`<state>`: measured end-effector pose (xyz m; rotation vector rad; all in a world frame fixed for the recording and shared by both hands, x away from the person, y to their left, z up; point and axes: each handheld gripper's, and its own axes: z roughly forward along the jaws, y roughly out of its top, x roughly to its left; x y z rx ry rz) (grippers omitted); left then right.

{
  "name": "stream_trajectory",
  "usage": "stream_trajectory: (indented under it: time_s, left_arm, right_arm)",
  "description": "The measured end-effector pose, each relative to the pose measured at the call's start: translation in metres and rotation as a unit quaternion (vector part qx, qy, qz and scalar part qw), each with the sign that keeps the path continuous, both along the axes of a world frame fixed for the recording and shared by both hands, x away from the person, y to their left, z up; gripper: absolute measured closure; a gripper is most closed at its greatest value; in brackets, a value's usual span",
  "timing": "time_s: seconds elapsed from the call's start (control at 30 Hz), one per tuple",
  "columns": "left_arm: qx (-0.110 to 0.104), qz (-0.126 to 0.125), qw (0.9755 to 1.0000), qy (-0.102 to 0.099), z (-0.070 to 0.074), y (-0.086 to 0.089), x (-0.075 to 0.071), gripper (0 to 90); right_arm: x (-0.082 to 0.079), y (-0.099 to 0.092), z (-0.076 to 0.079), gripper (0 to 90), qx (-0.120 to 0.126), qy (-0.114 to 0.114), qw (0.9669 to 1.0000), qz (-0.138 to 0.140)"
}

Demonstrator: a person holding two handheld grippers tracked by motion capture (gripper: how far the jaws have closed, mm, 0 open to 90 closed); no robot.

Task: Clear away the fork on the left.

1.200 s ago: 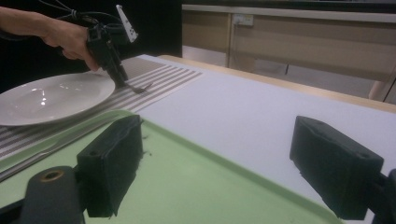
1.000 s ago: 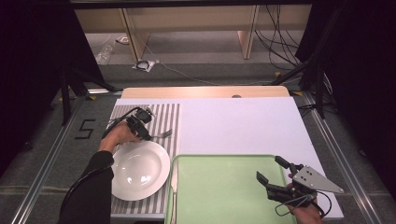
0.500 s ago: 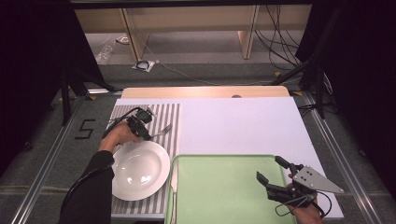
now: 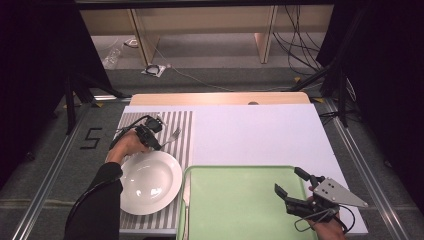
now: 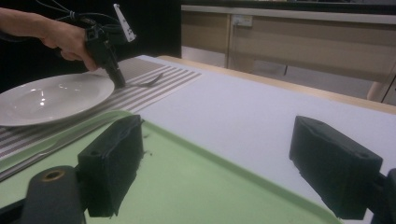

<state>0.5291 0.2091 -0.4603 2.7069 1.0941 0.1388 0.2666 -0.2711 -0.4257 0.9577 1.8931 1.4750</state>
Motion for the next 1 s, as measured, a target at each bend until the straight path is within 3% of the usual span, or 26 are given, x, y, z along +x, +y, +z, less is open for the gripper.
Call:
stream_trajectory:
  time_s: [0.33, 0.43, 0.57, 1.0]
  left_arm:
    - [0.018, -0.003, 0.9986, -0.049, 0.009, -0.001, -0.001, 83.6]
    - [0.032, -0.001, 0.9965, -0.078, 0.015, 0.002, -0.001, 83.6]
    - [0.041, -0.001, 0.9947, -0.094, 0.023, 0.005, -0.002, 83.6]
    - [0.043, 0.016, 0.9938, -0.102, 0.052, 0.007, -0.012, 83.6]
  right_arm:
    - [0.000, 0.000, 0.000, 18.3, -0.002, 0.002, 1.0000, -0.001]
    - [0.000, 0.000, 0.000, 18.4, -0.002, 0.001, 1.0000, -0.001]
    - [0.000, 0.000, 0.000, 18.4, -0.001, 0.002, 1.0000, -0.001]
    - [0.000, 0.001, -0.001, 18.4, -0.001, 0.003, 1.0000, -0.001]
